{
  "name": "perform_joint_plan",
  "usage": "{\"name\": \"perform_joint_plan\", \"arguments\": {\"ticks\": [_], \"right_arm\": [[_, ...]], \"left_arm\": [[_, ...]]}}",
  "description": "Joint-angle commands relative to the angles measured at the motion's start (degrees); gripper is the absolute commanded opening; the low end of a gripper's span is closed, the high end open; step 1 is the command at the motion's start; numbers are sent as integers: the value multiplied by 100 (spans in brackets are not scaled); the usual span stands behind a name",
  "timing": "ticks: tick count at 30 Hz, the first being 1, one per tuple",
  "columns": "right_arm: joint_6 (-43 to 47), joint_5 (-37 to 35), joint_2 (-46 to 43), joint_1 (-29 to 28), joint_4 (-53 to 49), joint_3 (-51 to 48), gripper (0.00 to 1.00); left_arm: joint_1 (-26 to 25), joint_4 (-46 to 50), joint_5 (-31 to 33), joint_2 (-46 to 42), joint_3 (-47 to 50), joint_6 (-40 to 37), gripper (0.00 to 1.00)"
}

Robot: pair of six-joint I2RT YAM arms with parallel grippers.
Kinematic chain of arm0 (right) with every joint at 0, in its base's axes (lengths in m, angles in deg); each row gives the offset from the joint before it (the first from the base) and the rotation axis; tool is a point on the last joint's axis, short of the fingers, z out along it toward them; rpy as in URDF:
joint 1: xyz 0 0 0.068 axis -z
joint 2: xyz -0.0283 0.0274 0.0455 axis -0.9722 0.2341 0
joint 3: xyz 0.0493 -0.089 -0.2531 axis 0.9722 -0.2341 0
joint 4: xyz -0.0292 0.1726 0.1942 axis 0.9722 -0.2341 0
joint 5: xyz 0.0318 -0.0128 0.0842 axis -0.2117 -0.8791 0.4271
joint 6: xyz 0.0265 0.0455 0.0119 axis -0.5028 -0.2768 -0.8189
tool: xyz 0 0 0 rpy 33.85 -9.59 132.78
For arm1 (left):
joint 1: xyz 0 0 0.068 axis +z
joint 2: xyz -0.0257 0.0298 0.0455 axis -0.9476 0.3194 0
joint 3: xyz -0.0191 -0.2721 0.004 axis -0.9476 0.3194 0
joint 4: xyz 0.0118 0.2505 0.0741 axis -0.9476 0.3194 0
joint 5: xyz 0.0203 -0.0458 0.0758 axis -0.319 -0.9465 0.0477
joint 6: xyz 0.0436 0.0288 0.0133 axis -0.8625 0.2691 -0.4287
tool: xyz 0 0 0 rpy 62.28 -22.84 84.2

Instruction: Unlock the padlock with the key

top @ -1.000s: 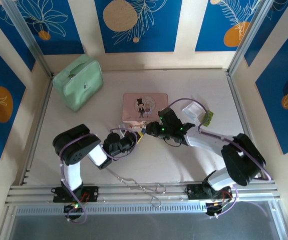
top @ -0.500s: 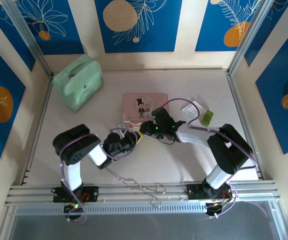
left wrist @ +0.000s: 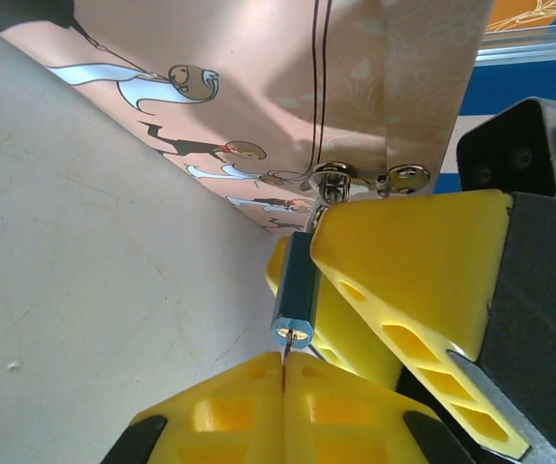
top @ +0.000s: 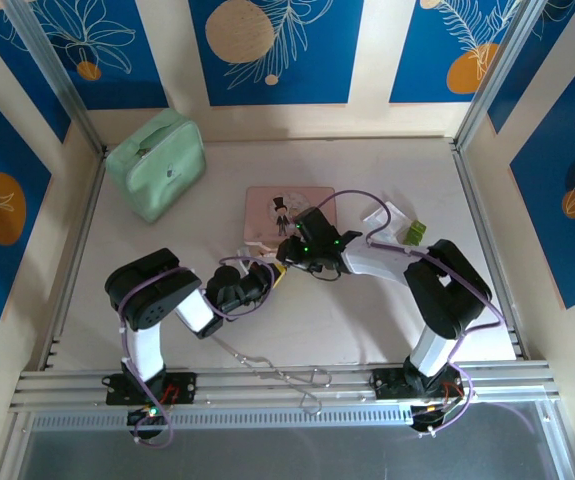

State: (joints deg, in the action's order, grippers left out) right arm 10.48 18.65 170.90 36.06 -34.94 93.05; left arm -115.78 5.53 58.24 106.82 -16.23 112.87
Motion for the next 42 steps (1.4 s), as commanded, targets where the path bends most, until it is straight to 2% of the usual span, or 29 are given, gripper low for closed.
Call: {"name": "perform_joint_plan", "arguments": {"ticks": [1,8,17,18,20,22,23,35,40,42], "right_arm": [[25,-100,89,-55,-434,204,38],[32,-59,225,-71,-474,254,34],[-2,9,297,-82,-514,293,1],[-13,11,295,-82,-514,292,0],[-30,17,280,-82,-506,260,0],[-63,28,275,-82,-480,227,0],[-78,45,271,-82,-458,214,0],[-126,116,213,-91,-421,152,0],[-160,175,176,-43,-479,128,0],[-176,204,174,-12,-496,117,0]], "left_arm": [[-72,-227,134,-83,-23,-2,0],[-79,-227,117,-74,-32,6,0],[-85,-227,99,-30,-27,28,0],[-85,-227,107,-25,-19,24,5],[-83,-227,112,-21,-14,10,26],[-94,-227,99,-21,-22,-20,33],[-90,-229,82,-23,-36,-30,33],[-110,-166,83,119,-214,-136,9],[-105,438,99,-83,-282,-504,0],[-128,705,108,-209,-295,-668,0]]}}
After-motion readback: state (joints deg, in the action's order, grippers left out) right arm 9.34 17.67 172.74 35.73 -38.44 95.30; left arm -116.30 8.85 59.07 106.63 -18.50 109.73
